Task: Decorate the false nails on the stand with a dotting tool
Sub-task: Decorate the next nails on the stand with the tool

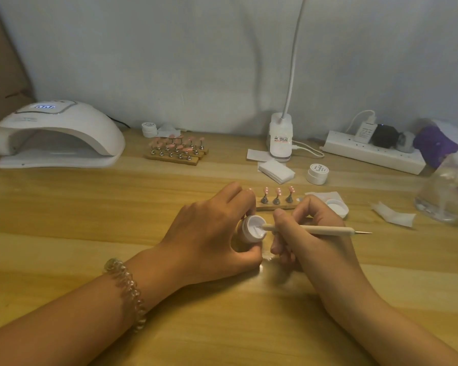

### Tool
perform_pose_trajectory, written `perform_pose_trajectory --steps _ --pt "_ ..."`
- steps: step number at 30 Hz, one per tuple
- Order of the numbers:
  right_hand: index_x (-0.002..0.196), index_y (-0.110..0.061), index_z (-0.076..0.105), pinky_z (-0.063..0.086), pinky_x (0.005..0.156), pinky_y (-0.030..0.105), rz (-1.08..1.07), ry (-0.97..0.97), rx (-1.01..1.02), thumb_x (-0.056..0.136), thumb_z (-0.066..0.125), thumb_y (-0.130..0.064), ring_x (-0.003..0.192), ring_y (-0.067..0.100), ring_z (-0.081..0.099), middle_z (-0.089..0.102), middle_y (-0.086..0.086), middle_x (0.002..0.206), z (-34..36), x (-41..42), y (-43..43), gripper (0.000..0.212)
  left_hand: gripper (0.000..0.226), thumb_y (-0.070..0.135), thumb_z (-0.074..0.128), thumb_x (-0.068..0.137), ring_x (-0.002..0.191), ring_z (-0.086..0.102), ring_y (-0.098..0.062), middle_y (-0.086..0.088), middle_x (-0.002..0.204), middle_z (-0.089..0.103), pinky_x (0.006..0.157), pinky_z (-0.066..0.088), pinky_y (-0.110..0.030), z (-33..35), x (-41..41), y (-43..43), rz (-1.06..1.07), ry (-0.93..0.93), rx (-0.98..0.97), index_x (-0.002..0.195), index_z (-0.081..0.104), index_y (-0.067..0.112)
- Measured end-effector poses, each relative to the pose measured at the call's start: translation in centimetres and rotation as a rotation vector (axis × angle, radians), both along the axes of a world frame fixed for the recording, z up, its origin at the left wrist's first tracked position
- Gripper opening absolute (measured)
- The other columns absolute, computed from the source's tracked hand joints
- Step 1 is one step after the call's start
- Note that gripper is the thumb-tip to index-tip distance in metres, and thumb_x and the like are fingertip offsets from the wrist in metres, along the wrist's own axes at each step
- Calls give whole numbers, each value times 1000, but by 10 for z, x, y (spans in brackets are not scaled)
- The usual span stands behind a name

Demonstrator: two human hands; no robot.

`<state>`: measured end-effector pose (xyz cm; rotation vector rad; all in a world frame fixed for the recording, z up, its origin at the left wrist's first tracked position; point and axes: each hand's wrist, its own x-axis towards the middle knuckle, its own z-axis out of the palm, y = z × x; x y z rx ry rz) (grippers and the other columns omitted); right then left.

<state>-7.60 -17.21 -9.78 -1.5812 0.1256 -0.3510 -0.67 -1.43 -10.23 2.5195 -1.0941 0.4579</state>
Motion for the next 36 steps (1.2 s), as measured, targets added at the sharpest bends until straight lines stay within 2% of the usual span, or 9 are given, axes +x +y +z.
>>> perform_pose_trajectory --steps 7,12,17,24,26,28,31,33,36 --pt "76 -5 44 41 41 19 -15 -39 39 92 63 -10 41 13 50 60 13 51 0 0 -1 26 39 58 54 69 70 54 -20 10 96 46 54 47 -35 -1 0 0 -1 -14 -10 97 45 32" --pt "77 -6 43 40 40 19 -93 -147 164 95 59 -8 39 12 48 56 6 47 3 -2 -8 24 35 57 51 70 70 49 -10 14 94 48 54 36 -25 -2 3 2 19 48 -72 96 44 36" --pt "79 -13 48 44 43 20 -158 -132 207 96 57 -12 46 13 53 60 3 52 5 0 -15 19 37 59 47 67 76 48 -4 15 91 51 57 32 -23 -5 23 13 205 137 -161 93 46 33" --pt "92 -12 60 47 44 19 -154 -48 150 96 59 -23 50 11 58 70 4 65 3 6 -19 12 30 46 60 75 92 48 -13 15 95 50 70 34 -30 -9 44 24 429 238 -132 96 47 29" --pt "88 -13 62 48 45 19 -158 -43 106 92 64 -29 51 10 59 72 5 68 3 6 -18 17 37 44 62 73 94 46 -14 13 99 49 74 34 -30 -7 40 23 418 197 -131 101 44 28" --pt "84 -13 61 48 45 19 -170 -46 101 88 68 -30 49 9 58 70 3 63 3 6 -17 19 48 38 66 71 96 46 -14 8 104 48 79 35 -27 -3 33 21 347 26 -124 111 45 24" --pt "82 -15 55 47 43 18 -196 -49 131 88 70 -26 45 9 55 65 1 56 2 6 -16 19 43 33 68 74 87 49 -16 1 100 52 71 39 -25 4 12 7 146 -205 -112 110 53 15" --pt "81 -16 53 44 41 18 -209 -52 147 89 69 -24 42 9 53 64 1 55 2 7 -16 20 31 41 60 79 83 49 -11 9 96 52 65 43 -26 3 -2 -4 44 -135 -87 104 54 23" --pt "76 -14 51 41 39 17 -213 -41 138 91 67 -19 39 8 50 62 3 51 0 9 -16 23 21 46 60 85 86 50 -1 18 96 55 67 45 -27 -3 -9 -14 7 163 -125 100 55 34"
